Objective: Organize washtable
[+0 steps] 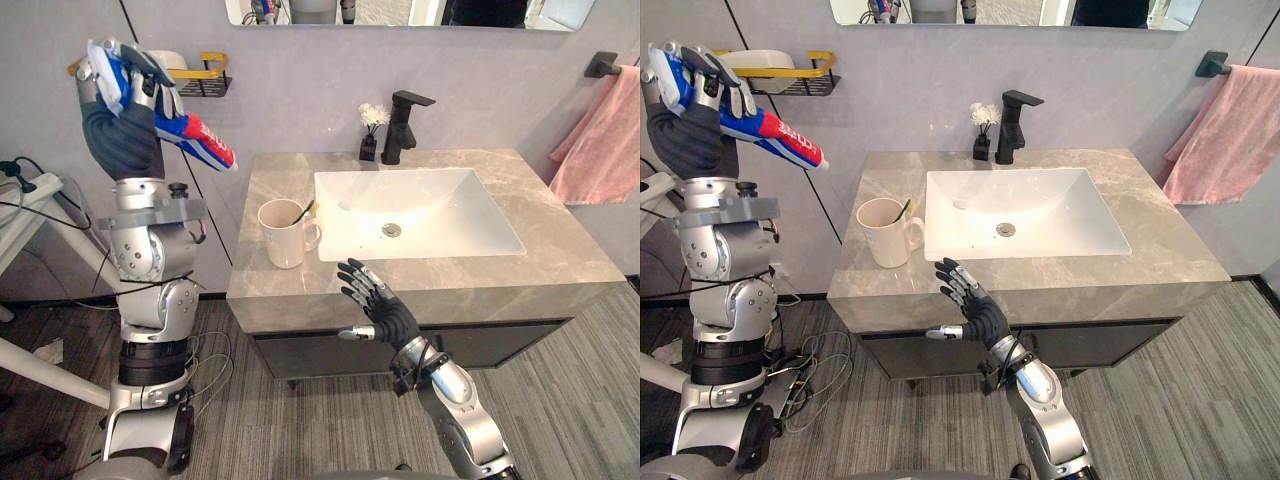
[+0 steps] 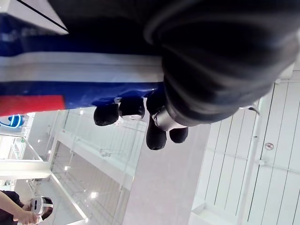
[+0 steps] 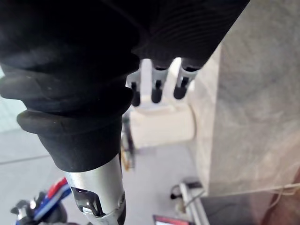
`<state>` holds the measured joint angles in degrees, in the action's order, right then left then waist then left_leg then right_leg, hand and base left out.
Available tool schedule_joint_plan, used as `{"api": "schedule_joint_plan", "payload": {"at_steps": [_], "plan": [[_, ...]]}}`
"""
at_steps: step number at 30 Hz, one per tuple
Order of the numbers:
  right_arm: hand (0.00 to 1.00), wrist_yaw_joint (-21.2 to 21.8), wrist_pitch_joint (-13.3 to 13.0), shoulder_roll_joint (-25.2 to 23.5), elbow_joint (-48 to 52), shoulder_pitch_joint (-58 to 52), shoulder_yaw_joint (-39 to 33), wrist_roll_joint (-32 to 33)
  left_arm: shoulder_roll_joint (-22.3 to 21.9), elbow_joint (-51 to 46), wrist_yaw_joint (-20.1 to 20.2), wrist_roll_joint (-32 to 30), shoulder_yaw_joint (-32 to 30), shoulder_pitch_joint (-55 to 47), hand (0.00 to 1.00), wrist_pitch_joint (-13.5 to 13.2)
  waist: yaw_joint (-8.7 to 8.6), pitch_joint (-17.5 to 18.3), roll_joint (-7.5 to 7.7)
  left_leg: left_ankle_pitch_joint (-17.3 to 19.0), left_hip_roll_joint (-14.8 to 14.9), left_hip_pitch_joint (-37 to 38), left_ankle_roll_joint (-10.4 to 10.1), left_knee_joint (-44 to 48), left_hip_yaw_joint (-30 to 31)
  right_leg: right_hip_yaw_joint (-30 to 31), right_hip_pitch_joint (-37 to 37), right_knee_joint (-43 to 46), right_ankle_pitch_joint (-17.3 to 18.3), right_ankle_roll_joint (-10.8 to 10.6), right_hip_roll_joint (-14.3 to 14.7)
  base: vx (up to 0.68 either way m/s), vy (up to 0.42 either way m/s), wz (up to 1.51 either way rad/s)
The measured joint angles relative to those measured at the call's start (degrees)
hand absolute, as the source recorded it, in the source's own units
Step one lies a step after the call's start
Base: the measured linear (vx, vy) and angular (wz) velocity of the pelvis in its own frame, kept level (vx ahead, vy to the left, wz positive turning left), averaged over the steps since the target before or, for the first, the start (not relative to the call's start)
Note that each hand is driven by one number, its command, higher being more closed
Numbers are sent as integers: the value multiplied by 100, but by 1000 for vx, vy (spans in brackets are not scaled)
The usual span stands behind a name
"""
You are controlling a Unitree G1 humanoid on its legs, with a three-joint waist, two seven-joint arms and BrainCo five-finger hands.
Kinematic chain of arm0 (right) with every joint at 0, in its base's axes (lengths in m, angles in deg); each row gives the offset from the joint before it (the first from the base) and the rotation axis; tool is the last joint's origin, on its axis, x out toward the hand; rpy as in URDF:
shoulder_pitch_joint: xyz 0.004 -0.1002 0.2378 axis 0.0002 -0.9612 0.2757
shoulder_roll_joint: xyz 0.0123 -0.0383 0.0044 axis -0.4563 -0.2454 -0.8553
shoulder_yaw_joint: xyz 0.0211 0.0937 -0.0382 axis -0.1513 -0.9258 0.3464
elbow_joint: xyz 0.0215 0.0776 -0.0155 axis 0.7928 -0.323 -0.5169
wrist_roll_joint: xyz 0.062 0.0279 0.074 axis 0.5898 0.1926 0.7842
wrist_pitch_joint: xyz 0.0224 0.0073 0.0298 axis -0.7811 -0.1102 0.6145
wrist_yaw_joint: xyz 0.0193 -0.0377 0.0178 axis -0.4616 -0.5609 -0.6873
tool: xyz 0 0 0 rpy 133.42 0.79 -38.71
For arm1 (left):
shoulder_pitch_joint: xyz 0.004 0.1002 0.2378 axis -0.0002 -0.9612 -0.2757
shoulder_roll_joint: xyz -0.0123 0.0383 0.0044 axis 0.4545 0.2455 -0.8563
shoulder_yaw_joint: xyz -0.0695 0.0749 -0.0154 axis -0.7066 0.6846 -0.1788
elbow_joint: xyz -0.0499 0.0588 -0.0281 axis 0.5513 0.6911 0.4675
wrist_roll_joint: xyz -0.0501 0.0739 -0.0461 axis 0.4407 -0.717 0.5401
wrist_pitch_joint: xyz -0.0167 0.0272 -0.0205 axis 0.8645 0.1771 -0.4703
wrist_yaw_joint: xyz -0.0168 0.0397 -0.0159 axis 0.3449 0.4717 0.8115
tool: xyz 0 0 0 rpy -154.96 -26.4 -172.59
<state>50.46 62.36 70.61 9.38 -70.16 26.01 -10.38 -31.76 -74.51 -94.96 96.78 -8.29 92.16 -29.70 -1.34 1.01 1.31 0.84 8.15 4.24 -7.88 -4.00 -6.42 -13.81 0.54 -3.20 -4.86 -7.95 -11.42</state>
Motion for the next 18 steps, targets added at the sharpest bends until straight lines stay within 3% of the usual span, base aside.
{"api": "schedule_joint_plan", "payload": {"at_steps": [18], "plan": [[0, -105, -2, 18, 6, -26, -19, 0, -207, 236, -112, -340, 79, 161, 100, 2, -96, -27, -14, 55, 35, -70, -6, 31, -166, 157, 166, -2, -34, 37, 47, -12, -3, -4]]}}
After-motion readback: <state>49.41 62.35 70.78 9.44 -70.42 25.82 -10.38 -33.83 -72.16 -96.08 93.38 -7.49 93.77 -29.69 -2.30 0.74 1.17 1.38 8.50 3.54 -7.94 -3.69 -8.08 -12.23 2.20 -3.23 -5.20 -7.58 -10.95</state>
